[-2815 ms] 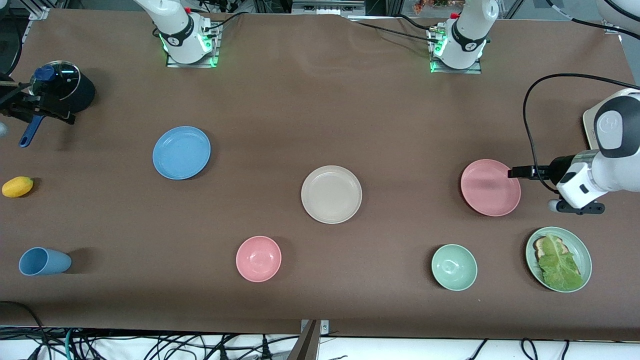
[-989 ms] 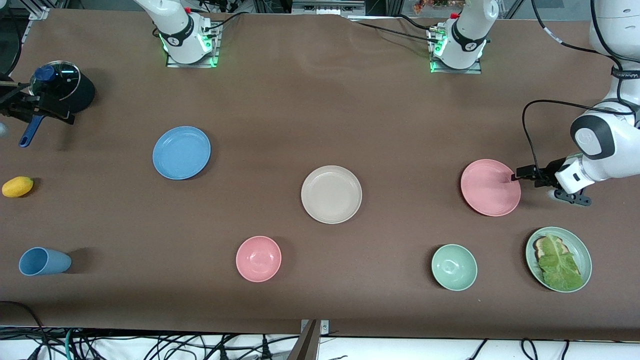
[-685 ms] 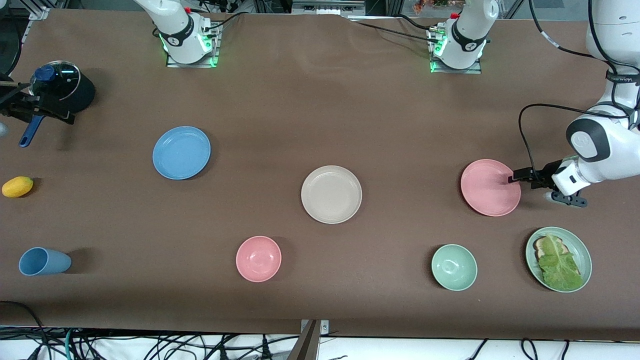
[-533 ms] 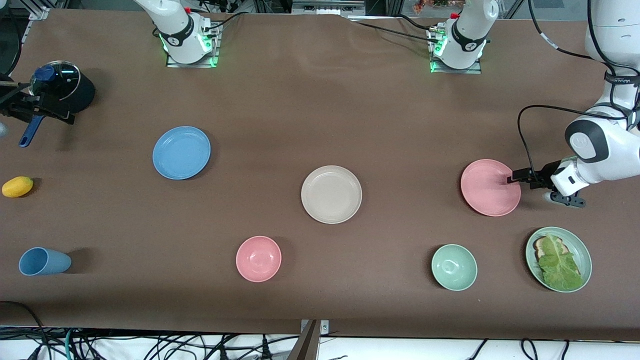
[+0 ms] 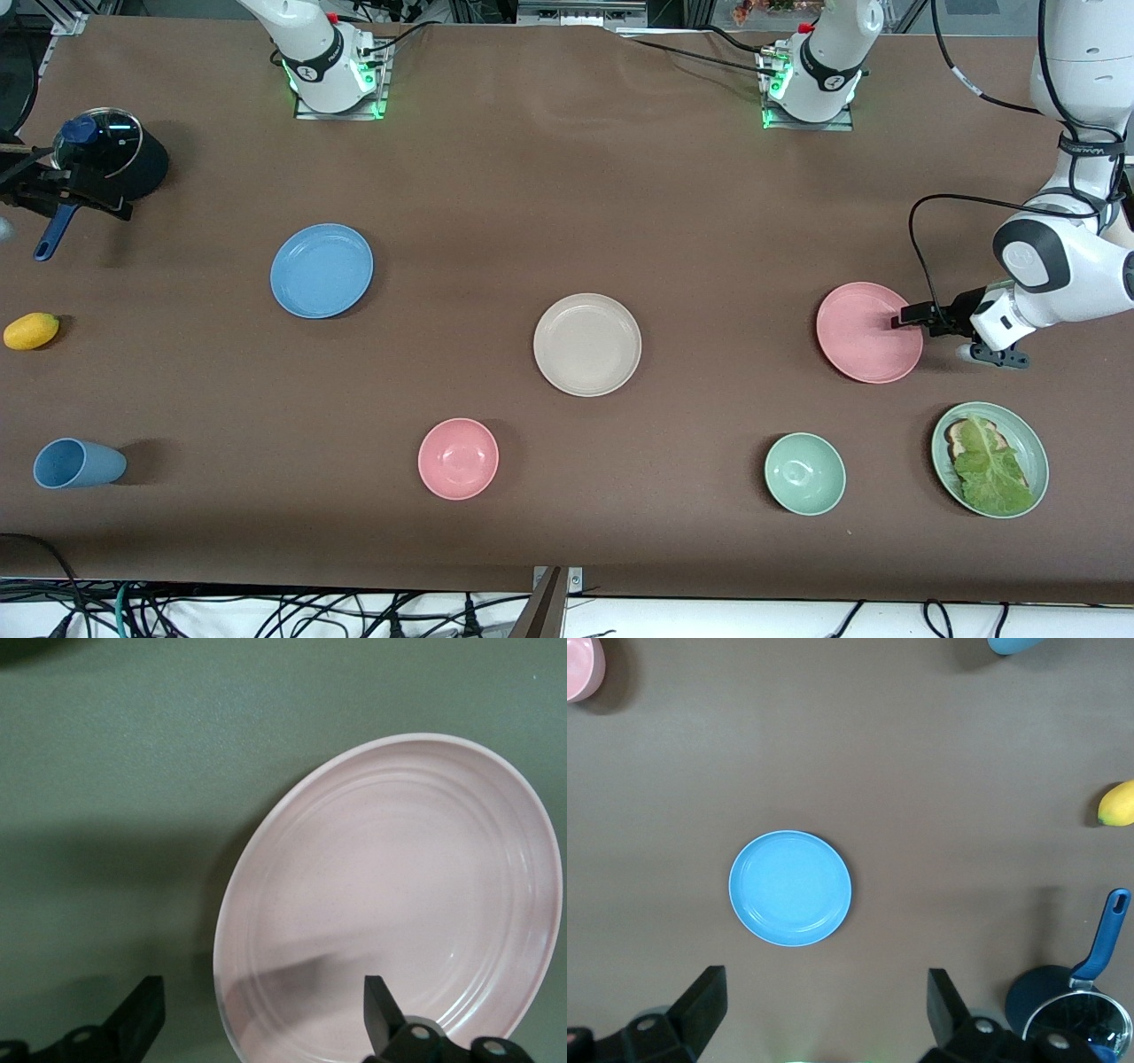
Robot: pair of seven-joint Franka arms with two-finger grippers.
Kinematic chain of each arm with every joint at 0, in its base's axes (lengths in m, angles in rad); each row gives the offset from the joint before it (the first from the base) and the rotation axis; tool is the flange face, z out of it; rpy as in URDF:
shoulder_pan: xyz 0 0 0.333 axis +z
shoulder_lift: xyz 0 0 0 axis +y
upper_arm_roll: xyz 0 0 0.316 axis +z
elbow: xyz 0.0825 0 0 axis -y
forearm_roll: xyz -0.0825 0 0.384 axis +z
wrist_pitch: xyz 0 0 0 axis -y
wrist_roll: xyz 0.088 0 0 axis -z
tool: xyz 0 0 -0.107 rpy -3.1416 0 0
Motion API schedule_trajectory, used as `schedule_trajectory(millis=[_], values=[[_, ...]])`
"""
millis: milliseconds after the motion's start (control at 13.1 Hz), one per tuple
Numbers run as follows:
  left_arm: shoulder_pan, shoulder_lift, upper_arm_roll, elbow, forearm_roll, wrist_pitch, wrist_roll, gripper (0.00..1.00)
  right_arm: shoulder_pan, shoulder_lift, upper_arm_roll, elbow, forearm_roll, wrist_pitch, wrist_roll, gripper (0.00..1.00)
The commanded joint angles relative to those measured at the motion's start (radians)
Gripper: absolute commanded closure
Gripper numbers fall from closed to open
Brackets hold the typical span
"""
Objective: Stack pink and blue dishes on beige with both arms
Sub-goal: 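Close the left gripper on the pink plate rim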
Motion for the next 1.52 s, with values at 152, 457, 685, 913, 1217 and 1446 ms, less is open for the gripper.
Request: schedule_trajectory(millis=[152, 457, 685, 913, 1217, 1446], values=[[0.0, 0.024, -0.001, 0.018, -0.033, 0.013, 0.024, 0.21, -0.006, 0.0, 0.001, 0.004, 0.0, -0.006, -0.014, 0.0], [0.002, 0.031, -0.001, 0.018, -0.056, 0.027, 0.076, 0.5, -0.006, 0.0, 0.001, 0.004, 0.0, -0.006, -0.014, 0.0], [0.021, 0.052, 0.001, 0.018, -0.163, 0.027, 0.231, 1.0, -0.006, 0.0, 0.001, 0.004, 0.0, -0.006, -0.014, 0.0], [0.023, 0.054, 0.001, 0.018, -0.183, 0.027, 0.254, 1.0, -0.006, 0.0, 0.001, 0.004, 0.0, -0.005, -0.014, 0.0], [0.022, 0.043, 0.002, 0.032, -0.172, 0.015, 0.25, 1.0, -0.006, 0.0, 0.001, 0.004, 0.0, -0.005, -0.014, 0.0], [0.022, 0.038, 0.007, 0.084, -0.143, -0.033, 0.25, 1.0, -0.006, 0.0, 0.001, 0.004, 0.0, -0.005, -0.014, 0.0]])
